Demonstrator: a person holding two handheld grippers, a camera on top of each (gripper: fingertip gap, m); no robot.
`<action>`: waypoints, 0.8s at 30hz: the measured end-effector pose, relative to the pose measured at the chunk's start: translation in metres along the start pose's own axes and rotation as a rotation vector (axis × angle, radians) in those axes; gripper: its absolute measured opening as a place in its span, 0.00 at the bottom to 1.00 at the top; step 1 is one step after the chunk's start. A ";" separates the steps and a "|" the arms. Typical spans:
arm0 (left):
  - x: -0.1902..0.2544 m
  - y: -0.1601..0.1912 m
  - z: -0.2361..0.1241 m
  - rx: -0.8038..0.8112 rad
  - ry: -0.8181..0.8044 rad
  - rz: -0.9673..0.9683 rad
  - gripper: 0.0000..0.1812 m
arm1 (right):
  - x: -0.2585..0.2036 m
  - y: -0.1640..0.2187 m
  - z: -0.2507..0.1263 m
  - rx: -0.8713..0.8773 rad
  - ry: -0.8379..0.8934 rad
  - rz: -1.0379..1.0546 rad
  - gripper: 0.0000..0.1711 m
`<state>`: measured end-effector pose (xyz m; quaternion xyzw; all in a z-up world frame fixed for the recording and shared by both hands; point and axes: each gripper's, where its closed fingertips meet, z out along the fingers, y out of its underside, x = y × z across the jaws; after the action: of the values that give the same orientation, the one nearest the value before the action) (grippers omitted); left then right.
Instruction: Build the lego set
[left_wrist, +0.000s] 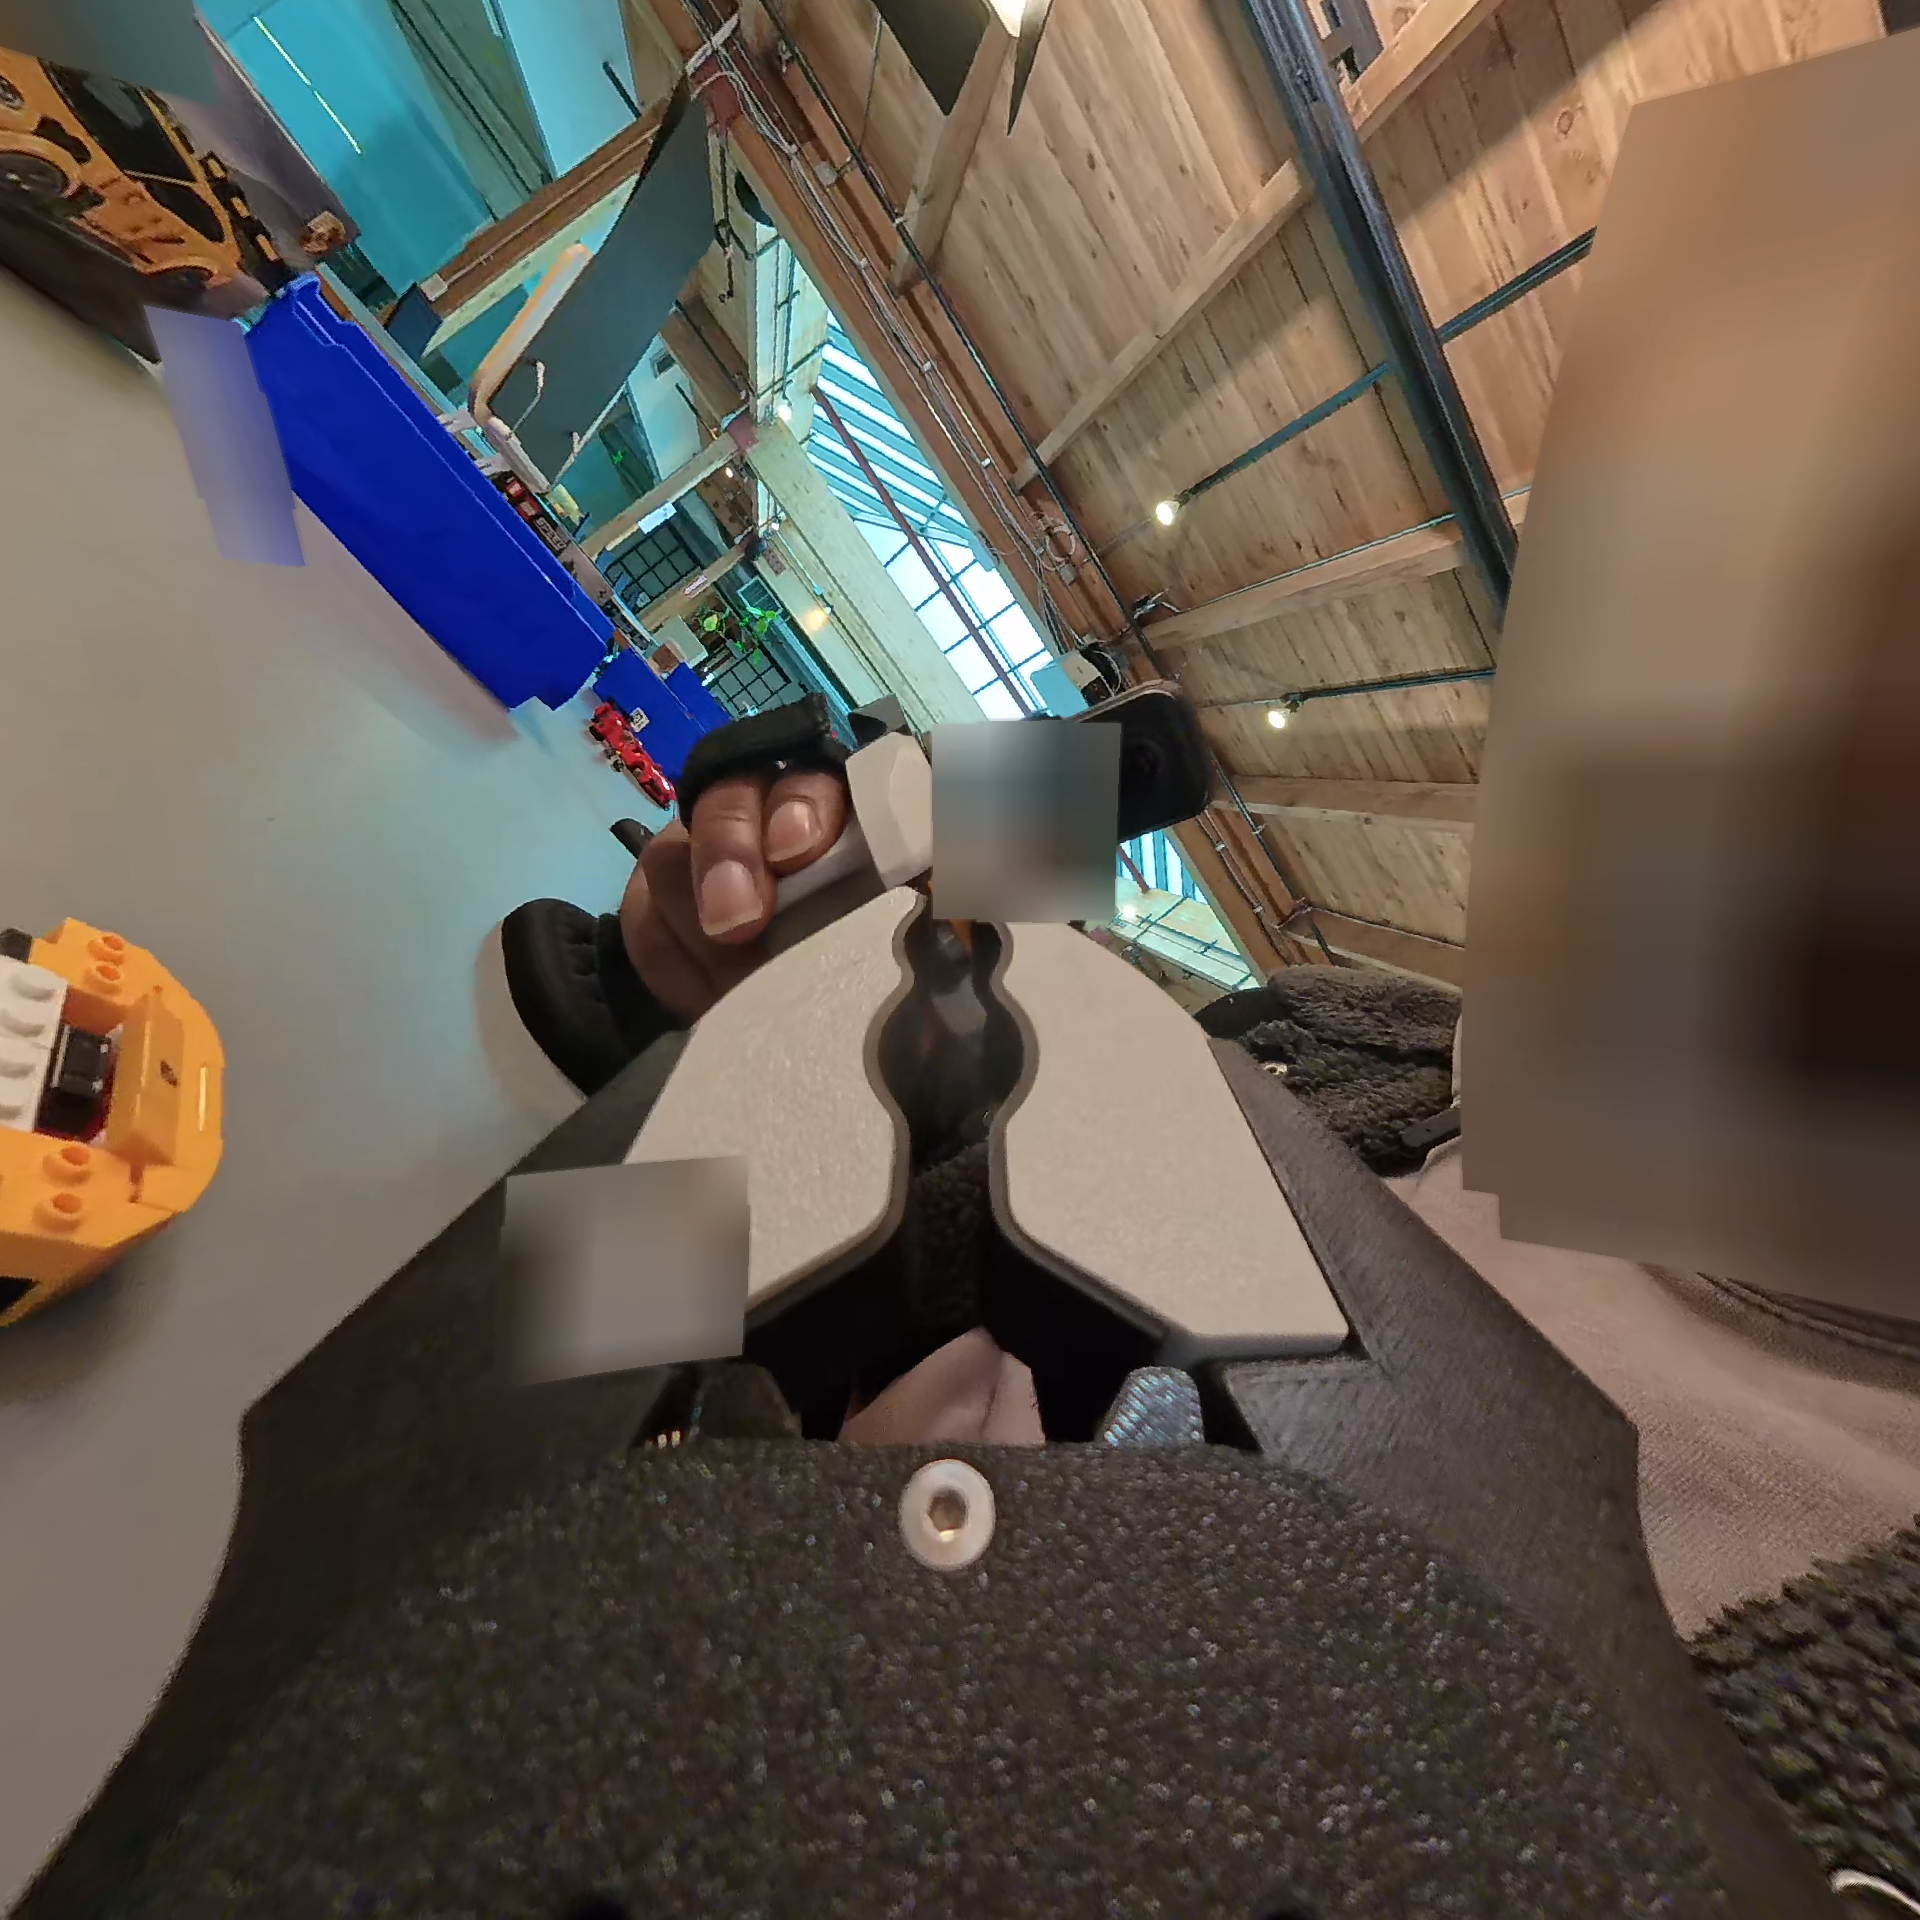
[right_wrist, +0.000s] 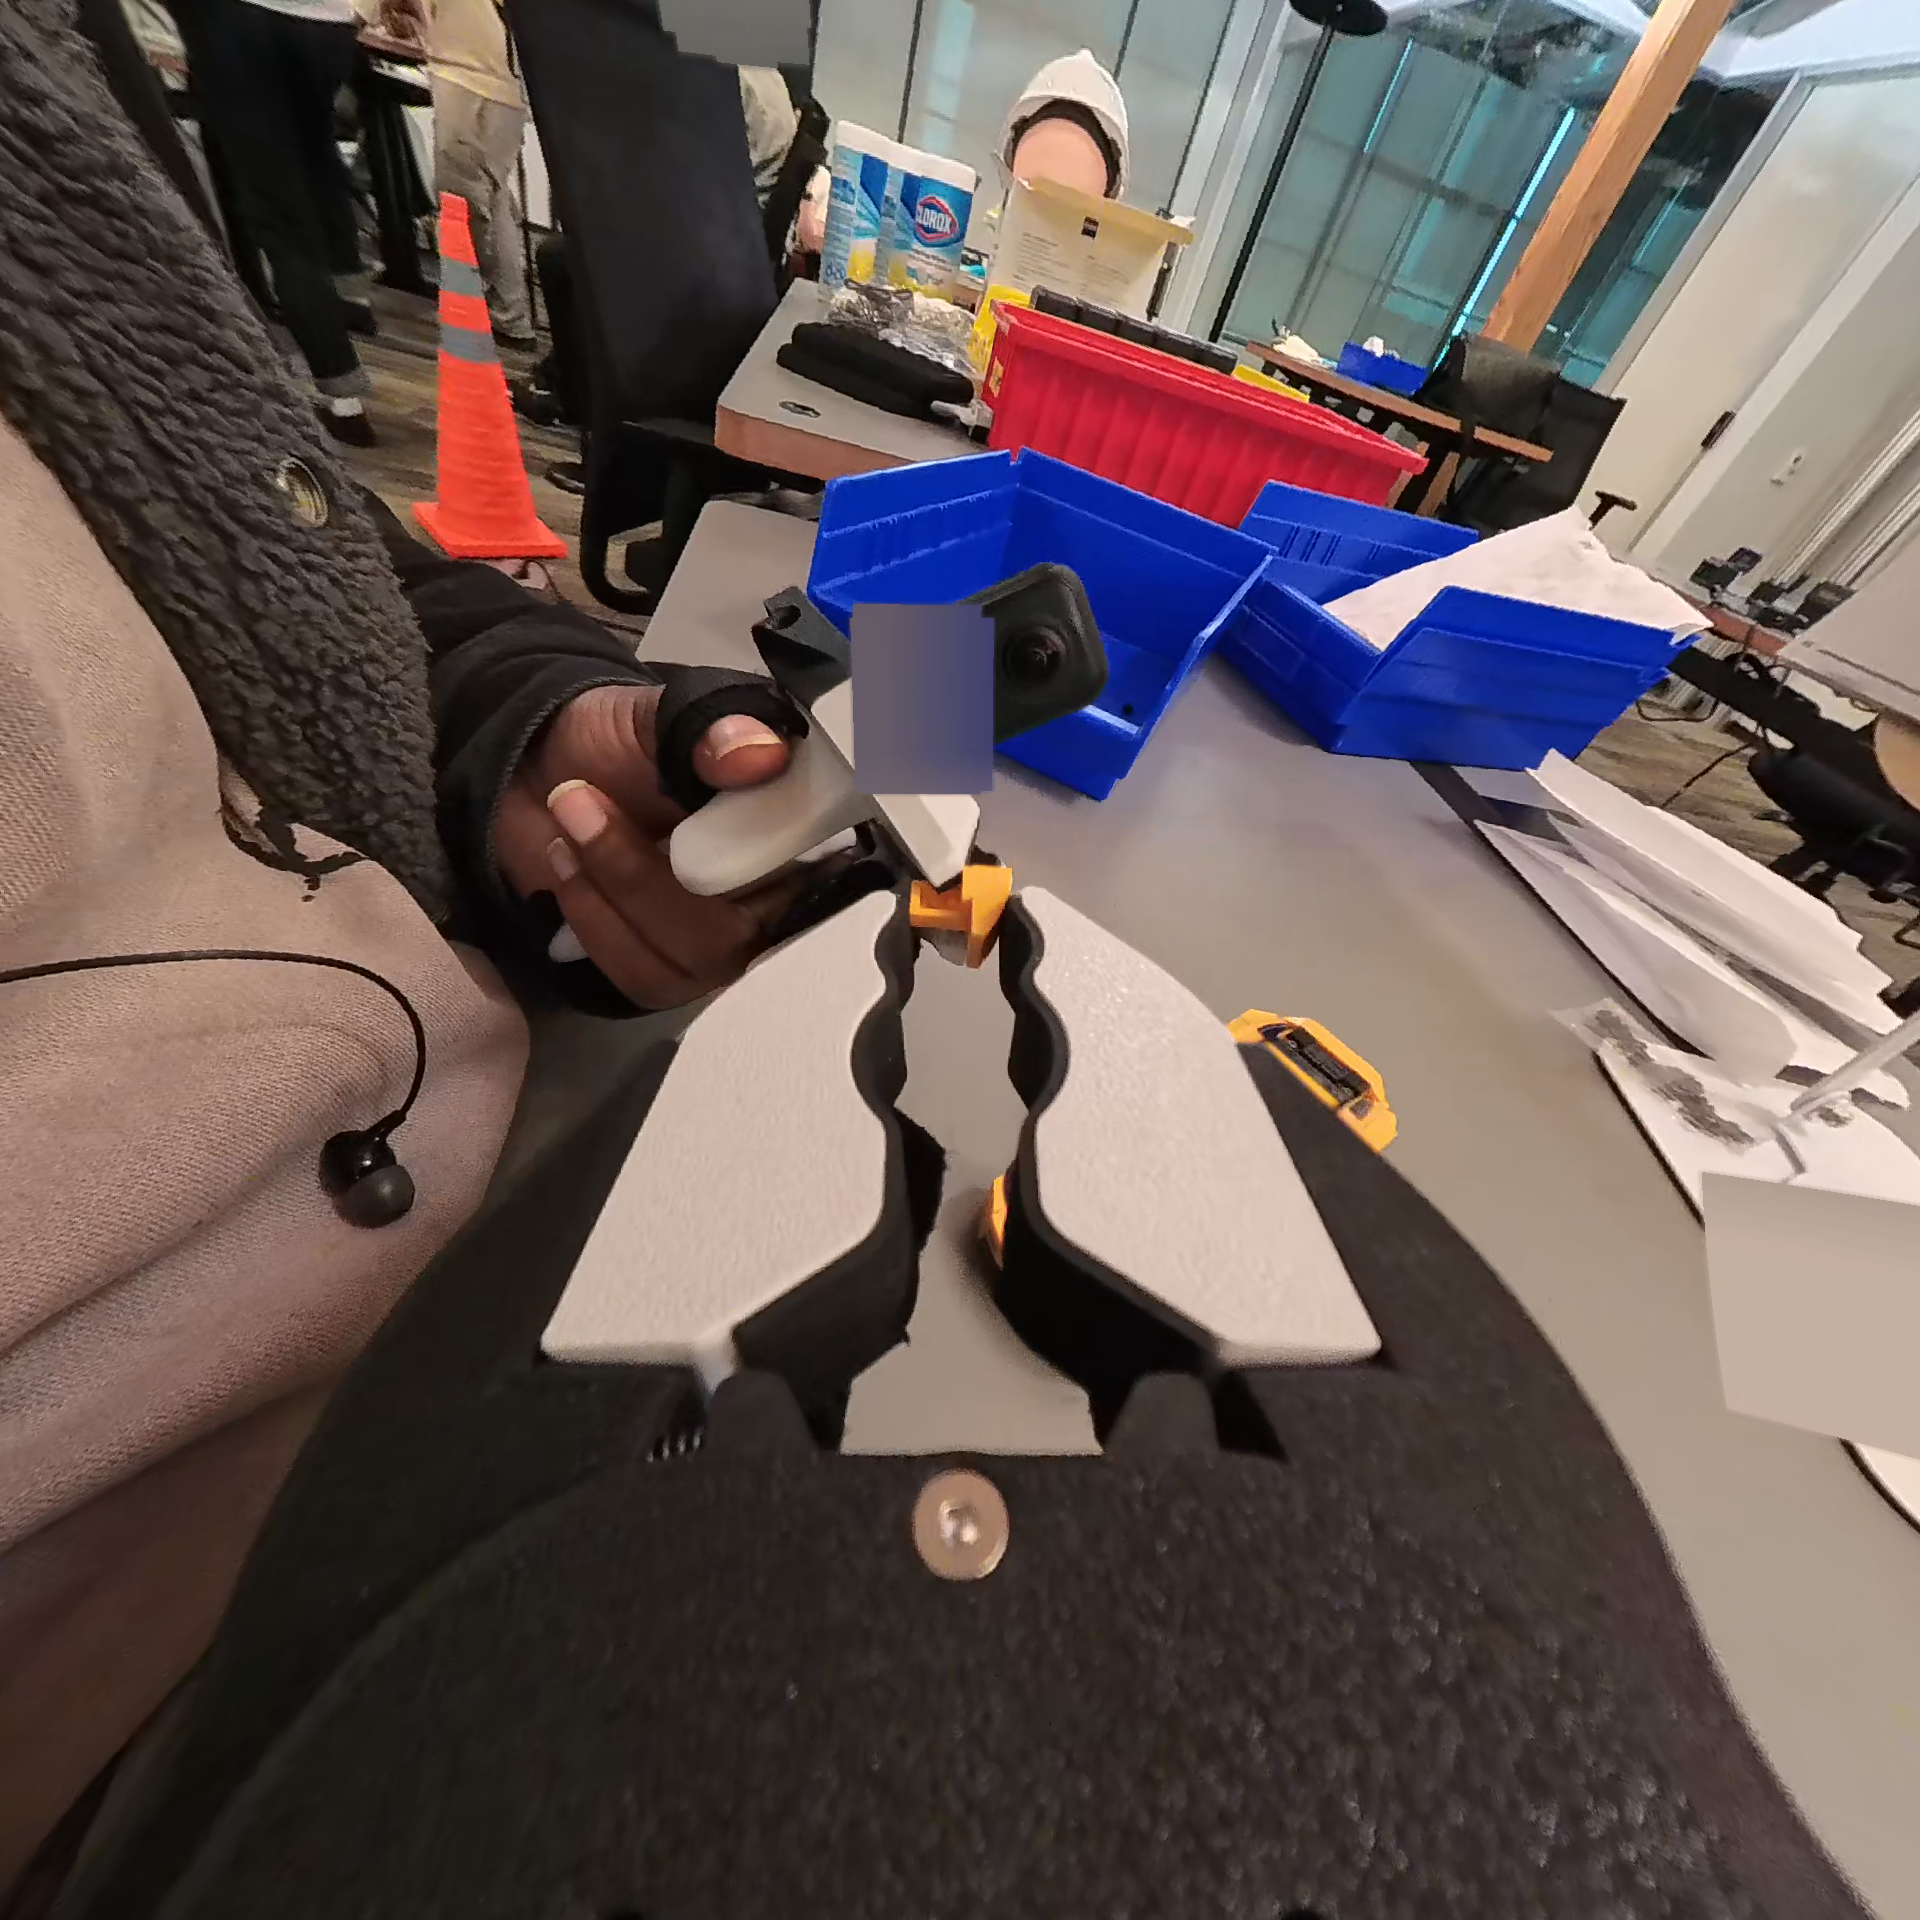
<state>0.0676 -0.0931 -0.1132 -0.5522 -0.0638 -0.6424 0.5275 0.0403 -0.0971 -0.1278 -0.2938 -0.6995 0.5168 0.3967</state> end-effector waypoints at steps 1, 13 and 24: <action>-0.001 -0.001 0.000 0.005 -0.002 -0.010 0.04 | 0.000 0.001 0.000 -0.008 0.005 0.001 0.09; -0.013 -0.006 -0.013 -0.197 -0.339 0.407 0.11 | -0.008 0.012 -0.005 -0.096 -0.079 0.101 0.09; -0.020 0.017 -0.017 -0.631 -0.450 0.878 0.06 | -0.021 0.020 -0.004 -0.111 -0.191 0.191 0.09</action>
<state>0.0660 -0.0993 -0.1439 -0.7801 0.2550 -0.2185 0.5279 0.0548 -0.1061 -0.1518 -0.3300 -0.7304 0.5384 0.2603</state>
